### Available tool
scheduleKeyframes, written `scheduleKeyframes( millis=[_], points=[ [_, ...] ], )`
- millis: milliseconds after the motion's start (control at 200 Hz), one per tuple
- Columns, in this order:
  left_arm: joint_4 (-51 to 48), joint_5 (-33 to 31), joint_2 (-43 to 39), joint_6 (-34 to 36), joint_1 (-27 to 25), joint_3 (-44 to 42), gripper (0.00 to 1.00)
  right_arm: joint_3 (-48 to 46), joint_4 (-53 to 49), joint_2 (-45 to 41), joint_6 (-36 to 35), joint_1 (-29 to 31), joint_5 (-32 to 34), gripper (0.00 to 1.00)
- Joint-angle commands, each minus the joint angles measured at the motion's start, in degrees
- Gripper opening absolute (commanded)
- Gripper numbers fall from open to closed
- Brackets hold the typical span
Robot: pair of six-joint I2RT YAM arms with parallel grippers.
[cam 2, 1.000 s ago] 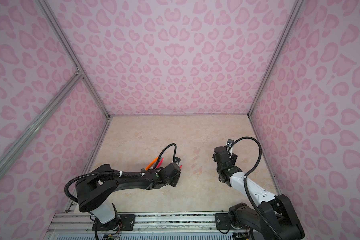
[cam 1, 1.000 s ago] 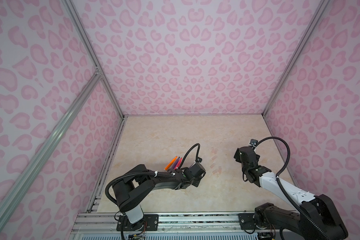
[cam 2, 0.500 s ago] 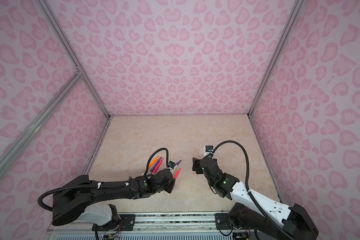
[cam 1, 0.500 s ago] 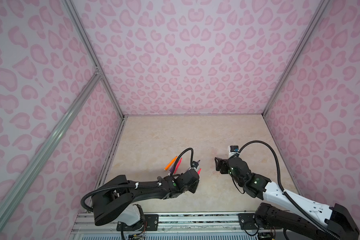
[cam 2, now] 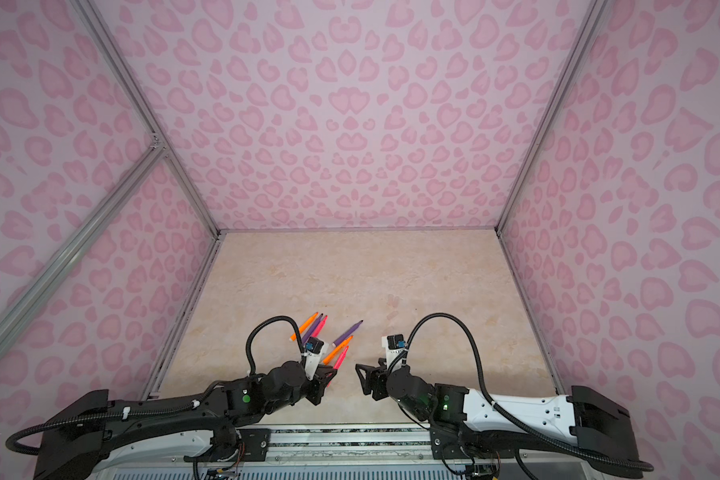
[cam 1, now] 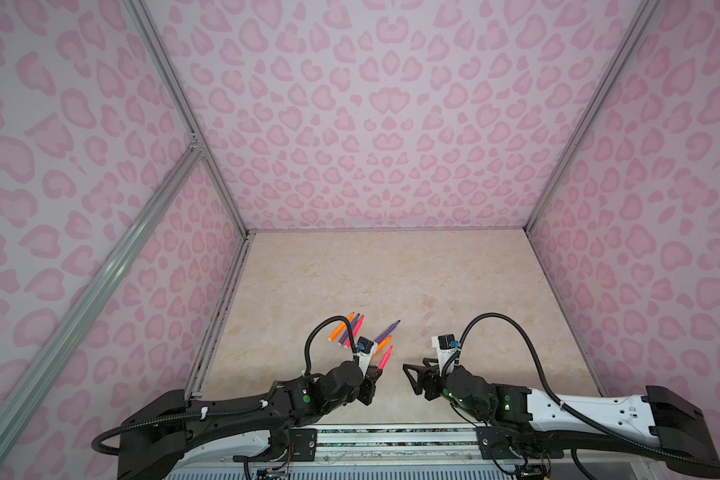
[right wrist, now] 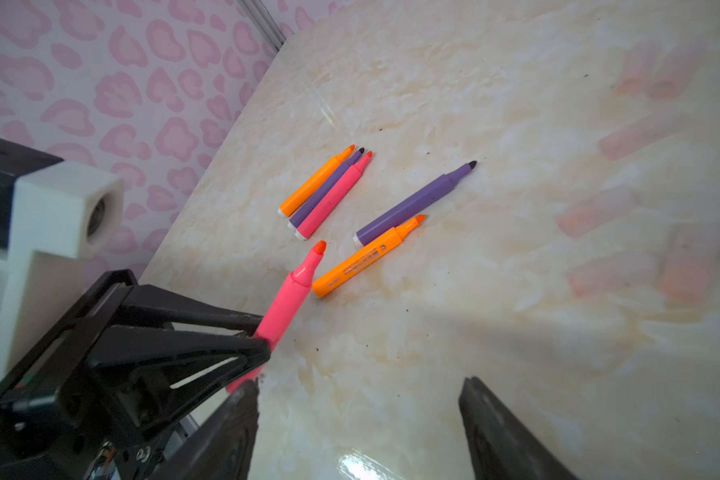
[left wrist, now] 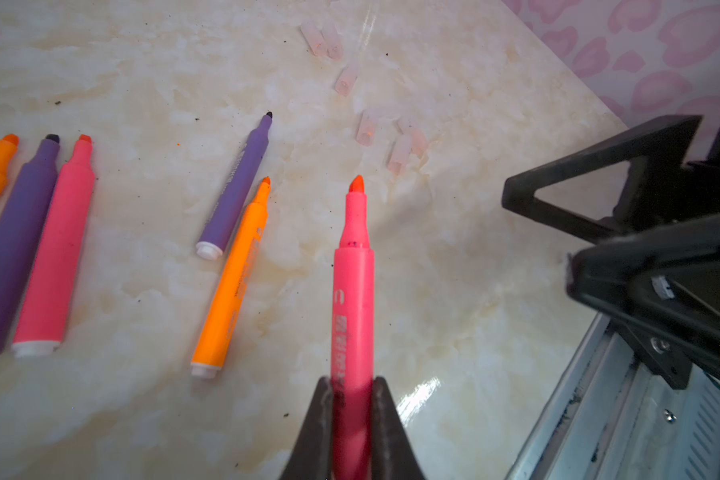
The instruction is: Insert the pens into the pen caps
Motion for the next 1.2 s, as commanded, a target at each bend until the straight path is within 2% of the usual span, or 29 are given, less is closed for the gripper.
scheduleKeyframes(
  millis=[0,125,250,390,575,795,1030,1195],
  points=[
    [2.73,-0.88,-1.77,-1.85,-0.08,-0.41,0.03,1.51,9.16,4.89,3.84,0.45,0.85,0.75],
    [3.01,-0.55,-1.73,-1.94,-0.08,0.05,0.03,0.63,19.52,9.82,4.19,0.48,-1.36,0.75],
    [3.88,-0.63,-0.86,-2.11,-0.08,0.33,0.03,4.2,15.97,13.12,6.69,0.48,1.6,0.72],
    [3.43,-0.49,-0.38,-1.37,-0.07,1.67,0.03,5.19,19.48,17.13,8.56,0.06,2.7,0.67],
    [3.37,-0.29,0.62,-0.37,-0.08,3.2,0.03,4.16,27.49,22.7,13.05,-3.2,-0.51,0.53],
    [3.65,-0.48,3.22,0.79,-0.08,5.16,0.03,7.49,27.58,27.4,13.65,-3.29,-0.88,0.42],
    [3.64,-1.93,4.96,0.71,-0.03,5.5,0.03,7.36,28.49,28.11,14.67,-3.29,-0.33,0.21],
    [4.0,-2.15,6.05,0.57,-0.08,5.56,0.03,7.19,27.68,28.18,15.17,-3.16,0.28,0.0]
  ],
)
